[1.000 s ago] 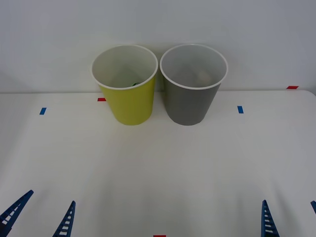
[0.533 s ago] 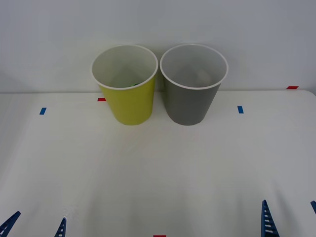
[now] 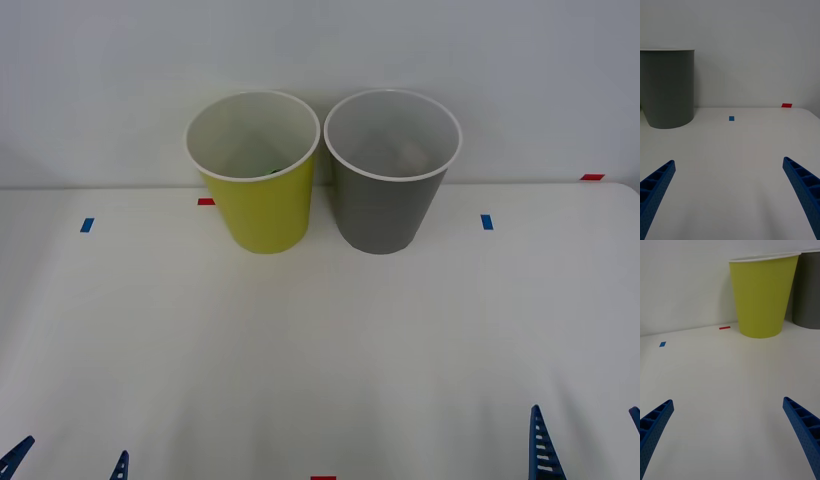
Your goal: Put cans in the gray bin and PET bottles in the light green bin.
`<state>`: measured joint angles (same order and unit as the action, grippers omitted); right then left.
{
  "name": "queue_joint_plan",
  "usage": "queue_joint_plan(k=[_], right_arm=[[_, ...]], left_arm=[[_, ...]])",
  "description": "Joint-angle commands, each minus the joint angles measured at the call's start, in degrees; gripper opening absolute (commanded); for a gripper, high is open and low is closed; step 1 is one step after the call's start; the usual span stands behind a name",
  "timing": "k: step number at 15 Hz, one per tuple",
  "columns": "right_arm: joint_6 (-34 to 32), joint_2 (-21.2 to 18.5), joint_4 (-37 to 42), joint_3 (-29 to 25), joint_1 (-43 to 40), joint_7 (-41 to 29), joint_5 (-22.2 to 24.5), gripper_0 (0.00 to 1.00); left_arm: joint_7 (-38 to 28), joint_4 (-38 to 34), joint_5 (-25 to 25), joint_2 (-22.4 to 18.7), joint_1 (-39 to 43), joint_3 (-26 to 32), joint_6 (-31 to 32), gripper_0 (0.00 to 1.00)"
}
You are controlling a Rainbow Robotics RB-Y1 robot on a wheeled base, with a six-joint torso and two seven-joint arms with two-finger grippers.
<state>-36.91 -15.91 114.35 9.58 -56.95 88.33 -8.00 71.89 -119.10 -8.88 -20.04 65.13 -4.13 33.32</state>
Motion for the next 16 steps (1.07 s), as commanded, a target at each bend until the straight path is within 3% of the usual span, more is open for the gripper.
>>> queue_joint_plan(k=[1, 16], right_arm=[[0.0, 0.0, 0.0, 0.0, 0.0, 0.0, 0.0, 0.99], [0.0, 0.0, 0.0, 0.0, 0.0, 0.0, 0.0, 1.00]], left_arm=[[0.0, 0.0, 0.0, 0.0, 0.0, 0.0, 0.0, 1.00], [0.0, 0.0, 0.0, 0.0, 0.0, 0.0, 0.0, 1.00]])
